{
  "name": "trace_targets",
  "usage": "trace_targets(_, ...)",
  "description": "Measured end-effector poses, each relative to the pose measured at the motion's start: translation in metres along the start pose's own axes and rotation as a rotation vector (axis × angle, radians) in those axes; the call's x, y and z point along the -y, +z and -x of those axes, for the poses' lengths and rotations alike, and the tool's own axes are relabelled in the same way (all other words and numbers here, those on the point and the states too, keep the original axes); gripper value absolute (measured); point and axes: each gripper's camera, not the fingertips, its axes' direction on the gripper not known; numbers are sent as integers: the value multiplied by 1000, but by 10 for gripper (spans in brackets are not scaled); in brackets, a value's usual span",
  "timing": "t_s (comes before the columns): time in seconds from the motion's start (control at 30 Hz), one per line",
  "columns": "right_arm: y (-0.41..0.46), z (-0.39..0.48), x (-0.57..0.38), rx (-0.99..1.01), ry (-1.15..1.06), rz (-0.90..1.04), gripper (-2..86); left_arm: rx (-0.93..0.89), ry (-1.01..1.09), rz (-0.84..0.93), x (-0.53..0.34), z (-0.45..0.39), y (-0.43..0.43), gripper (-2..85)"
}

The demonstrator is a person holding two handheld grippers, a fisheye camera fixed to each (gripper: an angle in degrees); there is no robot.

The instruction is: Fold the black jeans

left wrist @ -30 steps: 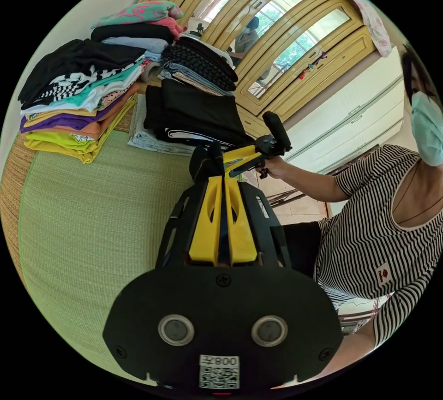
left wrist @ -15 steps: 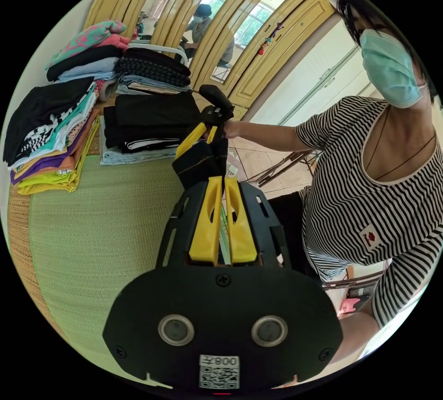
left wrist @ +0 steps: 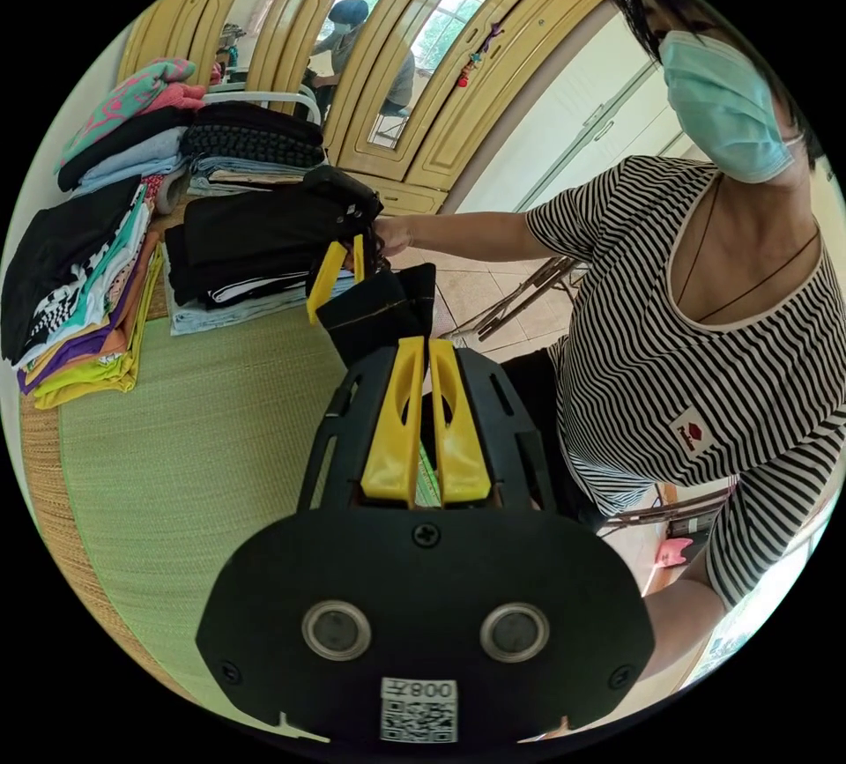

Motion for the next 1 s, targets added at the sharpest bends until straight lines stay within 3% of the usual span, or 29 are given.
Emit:
trace_targets(0.27, -7, 22, 3, 140, 1, -91, 84, 43, -67, -48, -38, 3, -1, 7)
trace_targets(0.73, 10, 138, 19, -67, 194, -273, 31, 164, -239, -18, -103, 56, 21, 7)
trace_targets(1.0, 37, 211, 83, -50, 135, -338, 29, 258, -257, -48, -172, 52, 21, 8)
